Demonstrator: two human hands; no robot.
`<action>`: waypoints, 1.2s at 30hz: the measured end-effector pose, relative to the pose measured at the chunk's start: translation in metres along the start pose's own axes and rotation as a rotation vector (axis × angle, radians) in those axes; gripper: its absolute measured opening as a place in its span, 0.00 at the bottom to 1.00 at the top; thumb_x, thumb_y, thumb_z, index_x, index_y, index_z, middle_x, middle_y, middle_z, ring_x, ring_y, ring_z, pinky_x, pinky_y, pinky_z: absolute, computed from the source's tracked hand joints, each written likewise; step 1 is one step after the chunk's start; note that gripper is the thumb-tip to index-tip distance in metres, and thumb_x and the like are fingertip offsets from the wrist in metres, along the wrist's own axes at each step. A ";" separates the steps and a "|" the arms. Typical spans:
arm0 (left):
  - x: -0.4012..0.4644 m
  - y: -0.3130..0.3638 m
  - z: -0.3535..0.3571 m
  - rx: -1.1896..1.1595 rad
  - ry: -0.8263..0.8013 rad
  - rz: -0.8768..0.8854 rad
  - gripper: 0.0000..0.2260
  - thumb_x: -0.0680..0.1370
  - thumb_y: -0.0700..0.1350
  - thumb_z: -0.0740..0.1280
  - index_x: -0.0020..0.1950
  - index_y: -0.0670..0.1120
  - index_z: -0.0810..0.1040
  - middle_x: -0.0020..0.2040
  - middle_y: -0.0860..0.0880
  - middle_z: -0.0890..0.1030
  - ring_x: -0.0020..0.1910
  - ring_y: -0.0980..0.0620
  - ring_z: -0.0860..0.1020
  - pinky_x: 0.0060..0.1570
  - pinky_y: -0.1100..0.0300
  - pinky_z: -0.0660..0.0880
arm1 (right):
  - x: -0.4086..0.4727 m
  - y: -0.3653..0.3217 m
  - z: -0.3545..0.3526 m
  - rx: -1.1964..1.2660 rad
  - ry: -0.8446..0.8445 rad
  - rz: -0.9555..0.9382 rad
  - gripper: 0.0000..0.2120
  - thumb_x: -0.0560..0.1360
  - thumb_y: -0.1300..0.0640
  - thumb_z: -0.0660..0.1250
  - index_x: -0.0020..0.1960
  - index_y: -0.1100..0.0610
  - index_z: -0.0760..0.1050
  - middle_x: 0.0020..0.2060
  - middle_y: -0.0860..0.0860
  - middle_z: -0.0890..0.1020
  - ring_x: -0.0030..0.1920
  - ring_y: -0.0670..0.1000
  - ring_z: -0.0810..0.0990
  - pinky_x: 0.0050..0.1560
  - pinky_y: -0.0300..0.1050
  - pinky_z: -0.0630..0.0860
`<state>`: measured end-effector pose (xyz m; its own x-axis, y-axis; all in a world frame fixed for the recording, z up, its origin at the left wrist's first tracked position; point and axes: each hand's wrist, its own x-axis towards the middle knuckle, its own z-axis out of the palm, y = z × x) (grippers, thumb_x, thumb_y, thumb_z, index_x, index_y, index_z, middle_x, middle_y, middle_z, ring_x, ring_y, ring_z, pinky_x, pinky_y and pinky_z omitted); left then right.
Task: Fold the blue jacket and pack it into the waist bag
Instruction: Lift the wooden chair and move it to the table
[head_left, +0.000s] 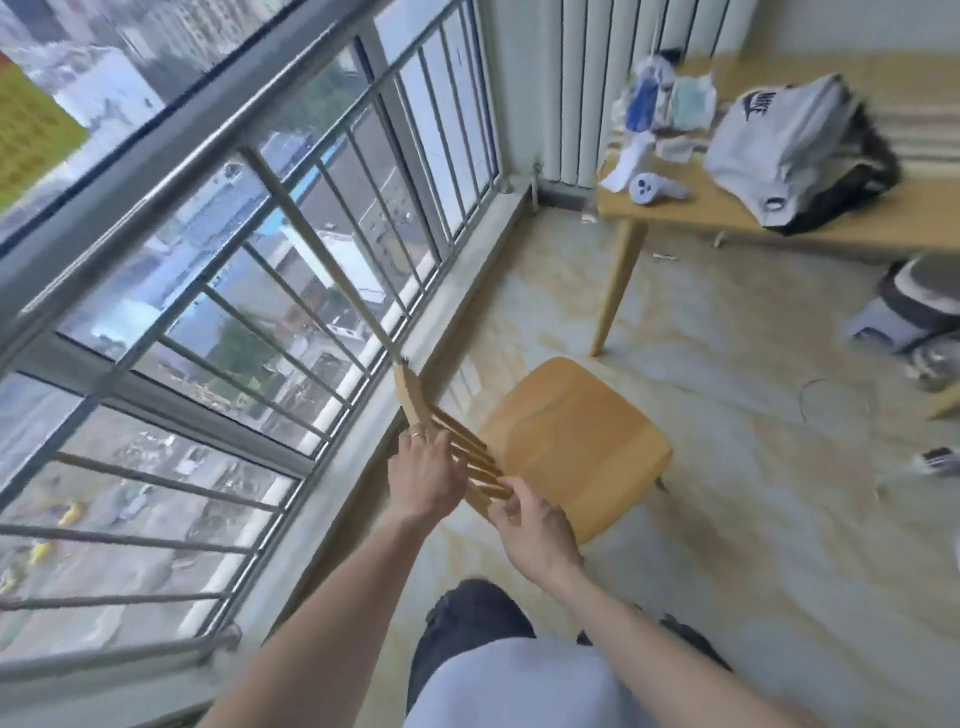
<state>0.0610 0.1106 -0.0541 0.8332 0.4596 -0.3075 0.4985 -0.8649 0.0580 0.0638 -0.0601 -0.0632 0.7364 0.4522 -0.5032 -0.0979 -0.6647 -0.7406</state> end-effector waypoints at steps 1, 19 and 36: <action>0.006 -0.007 0.002 0.027 -0.012 0.049 0.19 0.79 0.55 0.62 0.68 0.50 0.74 0.74 0.41 0.69 0.72 0.40 0.67 0.62 0.44 0.73 | 0.000 -0.003 0.007 -0.011 0.021 0.018 0.19 0.80 0.45 0.60 0.70 0.44 0.69 0.63 0.48 0.79 0.62 0.54 0.77 0.59 0.49 0.72; 0.125 -0.096 -0.025 -0.358 -0.258 0.177 0.40 0.75 0.48 0.69 0.81 0.41 0.50 0.79 0.34 0.57 0.80 0.36 0.51 0.70 0.43 0.68 | 0.032 -0.062 0.118 -0.160 0.829 0.868 0.20 0.80 0.43 0.58 0.54 0.52 0.85 0.77 0.62 0.66 0.80 0.63 0.54 0.76 0.56 0.57; 0.158 -0.048 -0.047 -0.930 -0.812 -0.713 0.08 0.81 0.34 0.60 0.47 0.34 0.78 0.28 0.43 0.80 0.29 0.43 0.79 0.42 0.49 0.78 | 0.068 -0.050 0.076 1.621 1.335 1.203 0.35 0.71 0.68 0.70 0.74 0.56 0.60 0.59 0.66 0.79 0.46 0.65 0.81 0.55 0.65 0.80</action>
<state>0.1795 0.2345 -0.0610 0.1339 0.2167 -0.9670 0.9836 0.0898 0.1563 0.0679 0.0492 -0.0942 -0.2166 -0.5024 -0.8370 -0.3619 0.8376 -0.4092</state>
